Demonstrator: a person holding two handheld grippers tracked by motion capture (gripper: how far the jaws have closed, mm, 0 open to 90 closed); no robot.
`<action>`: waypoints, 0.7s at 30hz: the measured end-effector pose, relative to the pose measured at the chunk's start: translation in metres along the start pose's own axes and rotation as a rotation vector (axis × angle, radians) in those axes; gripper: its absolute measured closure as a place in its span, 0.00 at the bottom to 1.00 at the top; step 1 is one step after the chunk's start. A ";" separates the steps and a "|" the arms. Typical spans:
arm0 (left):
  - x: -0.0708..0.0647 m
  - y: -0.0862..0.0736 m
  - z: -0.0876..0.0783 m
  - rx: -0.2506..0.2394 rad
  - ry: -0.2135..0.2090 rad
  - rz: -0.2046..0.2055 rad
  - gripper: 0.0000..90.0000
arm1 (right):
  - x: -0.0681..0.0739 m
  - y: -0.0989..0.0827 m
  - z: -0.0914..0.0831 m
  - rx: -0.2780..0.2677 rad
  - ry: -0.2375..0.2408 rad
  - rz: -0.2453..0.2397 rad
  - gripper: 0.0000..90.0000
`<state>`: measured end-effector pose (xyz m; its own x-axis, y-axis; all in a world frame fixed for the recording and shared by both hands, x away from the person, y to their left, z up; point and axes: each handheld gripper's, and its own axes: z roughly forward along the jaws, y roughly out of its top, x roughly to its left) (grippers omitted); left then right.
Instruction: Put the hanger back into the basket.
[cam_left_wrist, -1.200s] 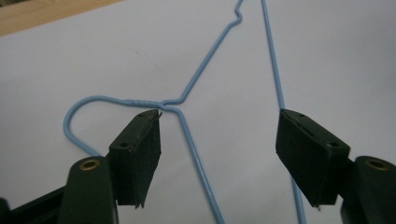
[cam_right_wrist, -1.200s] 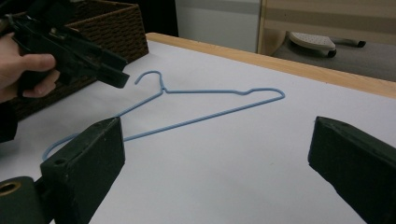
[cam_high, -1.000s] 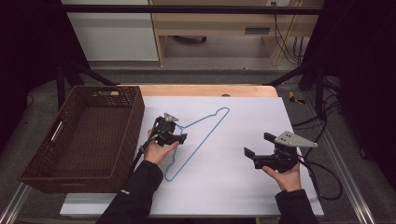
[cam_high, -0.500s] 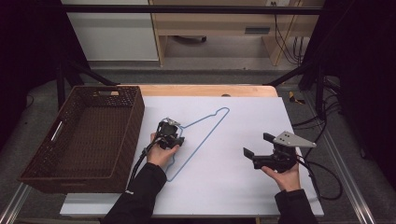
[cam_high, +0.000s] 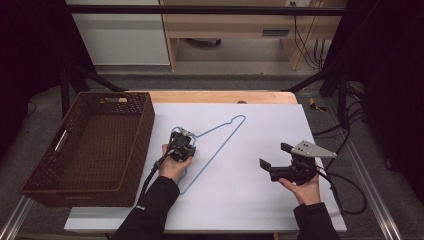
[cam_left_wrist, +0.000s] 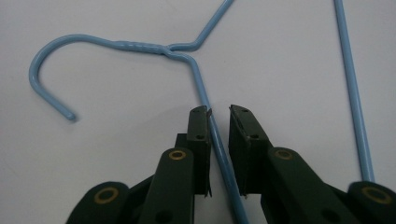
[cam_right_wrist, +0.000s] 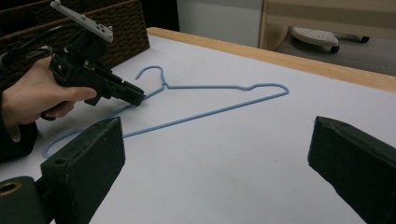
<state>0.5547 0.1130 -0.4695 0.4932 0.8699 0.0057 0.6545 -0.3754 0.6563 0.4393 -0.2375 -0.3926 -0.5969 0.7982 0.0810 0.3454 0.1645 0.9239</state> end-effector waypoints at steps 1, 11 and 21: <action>0.000 0.000 0.000 0.000 0.000 0.000 0.87 | 0.000 0.000 0.000 -0.001 -0.001 0.003 0.05; -0.002 0.000 0.000 0.007 0.024 -0.054 0.95 | 0.000 0.000 0.000 0.000 0.002 0.006 0.05; -0.003 0.000 -0.003 -0.001 0.049 -0.092 0.96 | 0.000 0.000 0.001 0.003 0.004 0.004 0.05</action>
<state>0.5519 0.1108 -0.4674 0.4024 0.9153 -0.0170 0.6951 -0.2934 0.6563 0.4401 -0.2366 -0.3932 -0.5983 0.7966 0.0858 0.3496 0.1632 0.9226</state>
